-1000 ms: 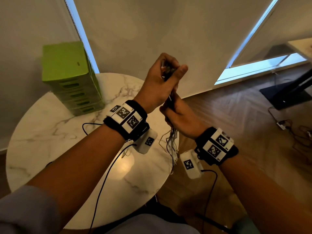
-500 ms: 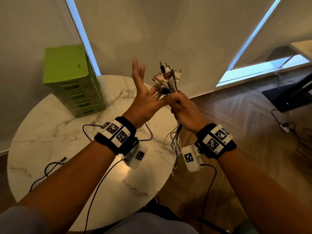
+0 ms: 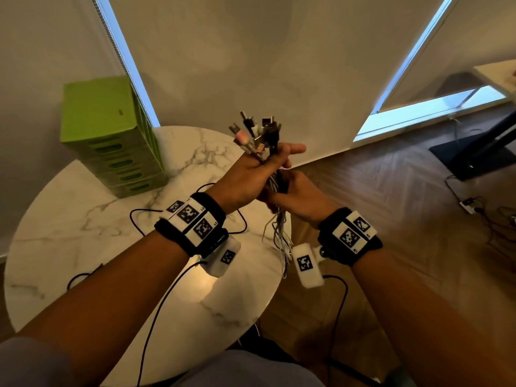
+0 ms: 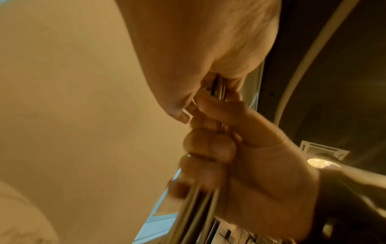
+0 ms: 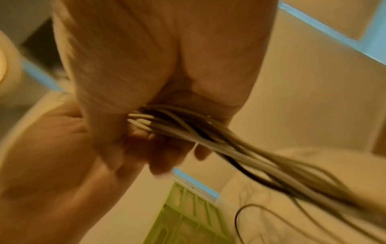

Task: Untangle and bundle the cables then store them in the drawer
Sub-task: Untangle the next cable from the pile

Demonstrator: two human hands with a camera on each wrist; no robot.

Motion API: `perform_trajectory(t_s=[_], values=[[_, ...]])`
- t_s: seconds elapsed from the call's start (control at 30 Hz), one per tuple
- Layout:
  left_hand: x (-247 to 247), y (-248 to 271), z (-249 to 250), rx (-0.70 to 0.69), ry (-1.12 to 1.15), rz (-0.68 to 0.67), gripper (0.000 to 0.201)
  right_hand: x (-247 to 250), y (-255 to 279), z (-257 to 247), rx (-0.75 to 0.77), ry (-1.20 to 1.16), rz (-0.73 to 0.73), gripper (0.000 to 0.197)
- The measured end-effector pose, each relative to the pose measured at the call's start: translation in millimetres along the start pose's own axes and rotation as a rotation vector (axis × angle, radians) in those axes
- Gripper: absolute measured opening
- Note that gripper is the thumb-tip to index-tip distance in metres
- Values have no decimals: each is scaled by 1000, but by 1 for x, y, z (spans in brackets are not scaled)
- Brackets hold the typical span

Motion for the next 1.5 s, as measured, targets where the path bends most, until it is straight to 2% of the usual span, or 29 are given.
perform_trajectory(t_s=[0.07, 0.1, 0.2, 0.23, 0.27, 0.33, 0.4, 0.47, 0.53, 0.57, 0.63, 0.7, 0.73, 0.77, 0.83, 0.9, 0.97, 1.03, 1.1, 1.17, 1.2, 1.23, 1.3, 1.37, 1.43, 1.47, 1.5], values=[[-6, 1, 6, 54, 41, -48, 43, -11, 3, 24, -122, -101, -60, 28], [-9, 3, 9, 92, 115, -87, 41, -23, 7, 42, -188, -91, -141, 32], [-10, 7, 24, 112, 276, -204, 31, -55, 37, 109, -359, 169, -514, 30], [-5, 8, 27, 115, 303, -226, 29, -57, 50, 135, -420, 268, -609, 33], [1, 7, 29, 123, 319, -237, 27, -51, 58, 155, -457, 381, -638, 35], [15, 5, 29, 158, 333, -234, 26, -18, 59, 188, -572, 532, -508, 45], [30, 1, 20, 193, 333, -187, 28, 22, 49, 201, -640, 542, -262, 49], [39, -3, 6, 219, 355, -98, 29, 66, 26, 192, -495, 732, -11, 41], [42, -9, -8, 232, 424, 48, 31, 96, 13, 172, -261, 1105, 170, 40], [42, -12, -13, 232, 461, 119, 32, 99, 12, 172, -194, 1228, 190, 41], [36, -16, -21, 208, 490, 193, 33, 82, 20, 195, -183, 1339, 49, 42], [23, -17, -27, 200, 457, 175, 34, 57, 35, 225, -249, 1232, -132, 46], [14, -17, -32, 204, 434, 148, 35, 44, 42, 229, -275, 1129, -187, 52], [4, -14, -35, 205, 399, 108, 34, 34, 45, 226, -255, 1009, -176, 62], [-18, -10, -40, 175, 238, 18, 32, 28, 37, 189, -166, 692, -7, 82], [-42, -8, -37, 105, 59, -94, 31, 31, 31, 137, -57, 420, 136, 85], [-56, -12, -26, 1, -73, -132, 28, 24, 27, 89, 45, 333, 152, 75], [-61, -20, -13, -104, -168, -93, 31, 25, 26, 67, 51, 146, 224, 53], [-74, -23, -8, -126, -199, -172, 33, 36, 30, 65, -83, -146, 355, 31], [-89, -16, -11, -57, -90, -338, 31, 48, 40, 74, -237, -350, 432, 21], [-94, -12, -15, -5, 15, -404, 32, 55, 45, 77, -298, -384, 442, 23], [-97, -5, -20, 37, 113, -444, 36, 59, 50, 79, -336, -410, 419, 30], [-108, 7, -52, 122, 145, -511, 55, 65, 54, 69, -331, -502, 337, 41], [-136, 38, -104, 237, -66, -710, 64, 67, 57, 52, -299, -669, 243, 31], [-161, 64, -150, 262, -285, -947, 51, 68, 59, 36, -289, -780, 156, 17], [-167, 62, -164, 225, -362, -956, 36, 69, 60, 31, -280, -796, 118, 16], [-167, 48, -173, 161, -433, -883, 24, 70, 62, 26, -279, -787, 89, 20]])
Point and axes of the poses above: each hand's wrist, its own y-axis away from the middle knuckle, its own x-axis out of the back of the hand, z = x × y, the point moved 10 cm from there along -y, towards the middle knuckle, and after that the axes turned 13 degrees about z, right-handed, at the moved point
